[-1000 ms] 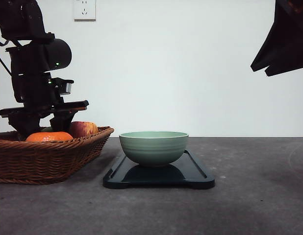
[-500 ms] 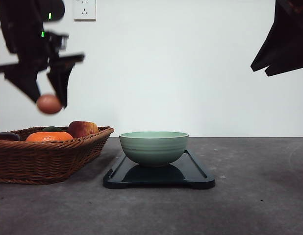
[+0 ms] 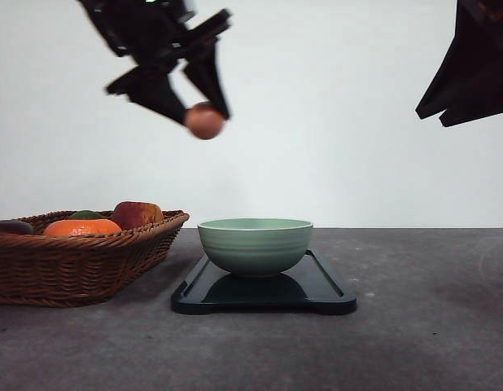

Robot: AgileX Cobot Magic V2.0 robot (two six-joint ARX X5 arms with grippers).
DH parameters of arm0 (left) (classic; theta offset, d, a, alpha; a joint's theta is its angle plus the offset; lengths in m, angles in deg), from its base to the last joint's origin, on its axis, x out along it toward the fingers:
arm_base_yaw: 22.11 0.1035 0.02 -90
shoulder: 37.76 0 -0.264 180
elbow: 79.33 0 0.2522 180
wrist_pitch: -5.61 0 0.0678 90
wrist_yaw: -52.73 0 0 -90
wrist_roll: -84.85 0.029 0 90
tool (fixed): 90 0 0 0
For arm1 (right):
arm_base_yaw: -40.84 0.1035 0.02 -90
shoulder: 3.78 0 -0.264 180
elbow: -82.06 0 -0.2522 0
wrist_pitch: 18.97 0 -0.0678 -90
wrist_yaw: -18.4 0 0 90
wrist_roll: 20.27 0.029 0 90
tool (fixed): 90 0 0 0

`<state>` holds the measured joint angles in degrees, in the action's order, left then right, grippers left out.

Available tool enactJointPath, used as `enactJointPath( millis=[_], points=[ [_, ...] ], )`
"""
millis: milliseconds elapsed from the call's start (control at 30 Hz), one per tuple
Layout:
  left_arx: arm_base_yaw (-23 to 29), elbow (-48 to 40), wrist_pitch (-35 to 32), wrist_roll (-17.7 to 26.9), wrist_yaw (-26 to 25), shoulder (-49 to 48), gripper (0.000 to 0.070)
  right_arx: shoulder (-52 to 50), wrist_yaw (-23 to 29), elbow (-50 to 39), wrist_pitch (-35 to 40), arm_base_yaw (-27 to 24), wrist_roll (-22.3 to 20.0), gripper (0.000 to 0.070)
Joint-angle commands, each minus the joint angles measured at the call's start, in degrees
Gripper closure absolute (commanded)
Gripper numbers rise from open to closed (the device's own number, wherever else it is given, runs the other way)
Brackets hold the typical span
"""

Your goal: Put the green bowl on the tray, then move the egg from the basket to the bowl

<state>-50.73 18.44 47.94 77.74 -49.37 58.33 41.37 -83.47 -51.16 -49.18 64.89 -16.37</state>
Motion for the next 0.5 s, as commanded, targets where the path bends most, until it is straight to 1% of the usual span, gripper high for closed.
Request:
enactJointPath(
  millis=[0,133,233,467],
  points=[
    [-1.57,1.22,-2.12,0.03,1.20,2.06,0.0476,0.39,0.08,0.35,0.55,0.31,0.59,0.0487],
    [-4.47,1.22,-4.55,0.51,5.05,4.45,0.0476,0.39,0.06,0.35,0.53,0.31,0.59,0.0487],
    [-5.98,1.22,-4.79,0.69,7.67,6.38,0.0476,0.39,-0.07,0.35,0.50,0.31,0.59,0.0487],
    [-7.19,1.22,-7.18,0.67,8.26,11.18,0.0476,0.39,-0.09,0.35,0.50,0.31,0.59,0.0487]
  ],
)
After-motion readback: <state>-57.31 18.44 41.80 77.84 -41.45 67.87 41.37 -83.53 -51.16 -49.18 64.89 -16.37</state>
